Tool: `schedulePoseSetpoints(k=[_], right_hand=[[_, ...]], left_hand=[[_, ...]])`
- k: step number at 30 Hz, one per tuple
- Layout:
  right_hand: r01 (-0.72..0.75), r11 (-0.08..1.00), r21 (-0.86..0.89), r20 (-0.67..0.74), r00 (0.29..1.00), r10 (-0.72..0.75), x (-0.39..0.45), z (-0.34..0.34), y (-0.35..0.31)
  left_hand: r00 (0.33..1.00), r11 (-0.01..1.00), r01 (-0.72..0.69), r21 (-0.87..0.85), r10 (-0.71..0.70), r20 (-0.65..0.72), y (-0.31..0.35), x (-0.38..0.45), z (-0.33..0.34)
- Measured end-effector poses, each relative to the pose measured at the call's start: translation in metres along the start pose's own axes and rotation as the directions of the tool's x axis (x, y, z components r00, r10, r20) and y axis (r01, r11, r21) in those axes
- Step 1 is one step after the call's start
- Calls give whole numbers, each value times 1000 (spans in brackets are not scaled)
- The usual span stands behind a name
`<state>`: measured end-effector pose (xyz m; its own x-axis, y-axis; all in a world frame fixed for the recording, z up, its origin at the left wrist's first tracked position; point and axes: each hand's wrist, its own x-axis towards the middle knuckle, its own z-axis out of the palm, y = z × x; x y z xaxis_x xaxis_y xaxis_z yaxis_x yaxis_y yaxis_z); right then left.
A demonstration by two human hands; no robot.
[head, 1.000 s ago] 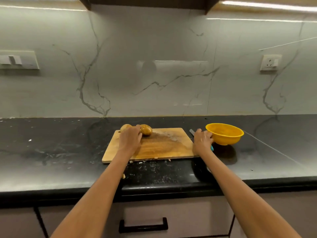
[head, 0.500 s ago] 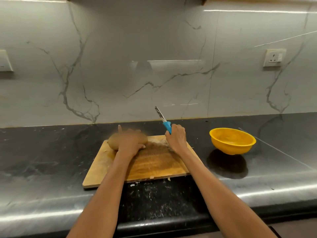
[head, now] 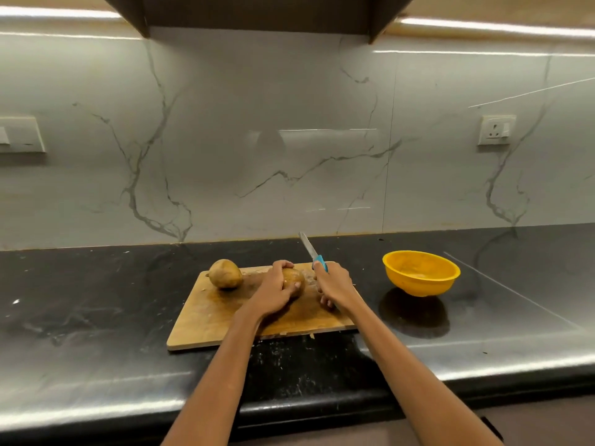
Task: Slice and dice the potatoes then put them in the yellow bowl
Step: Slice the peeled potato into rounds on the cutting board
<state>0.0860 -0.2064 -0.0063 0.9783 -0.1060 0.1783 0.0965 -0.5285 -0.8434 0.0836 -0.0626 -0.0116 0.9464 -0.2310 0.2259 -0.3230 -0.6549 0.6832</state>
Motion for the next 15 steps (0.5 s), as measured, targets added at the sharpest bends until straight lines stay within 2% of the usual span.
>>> schedulePoseSetpoints(k=[5,9,15], right_hand=[[-45,997,-64,158,986,55,-28,-7,-14],[-65,987,-144,168,982,89,-49,-14,-26],[-79,971,-226,214,968,129,-57,-18,-35]], left_hand=[[999,998,33,47,-31,-42,3,-1,1],[998,996,58,63,-60,30,2,2,-3],[999,997,33,73,-33,7,2,2,0]])
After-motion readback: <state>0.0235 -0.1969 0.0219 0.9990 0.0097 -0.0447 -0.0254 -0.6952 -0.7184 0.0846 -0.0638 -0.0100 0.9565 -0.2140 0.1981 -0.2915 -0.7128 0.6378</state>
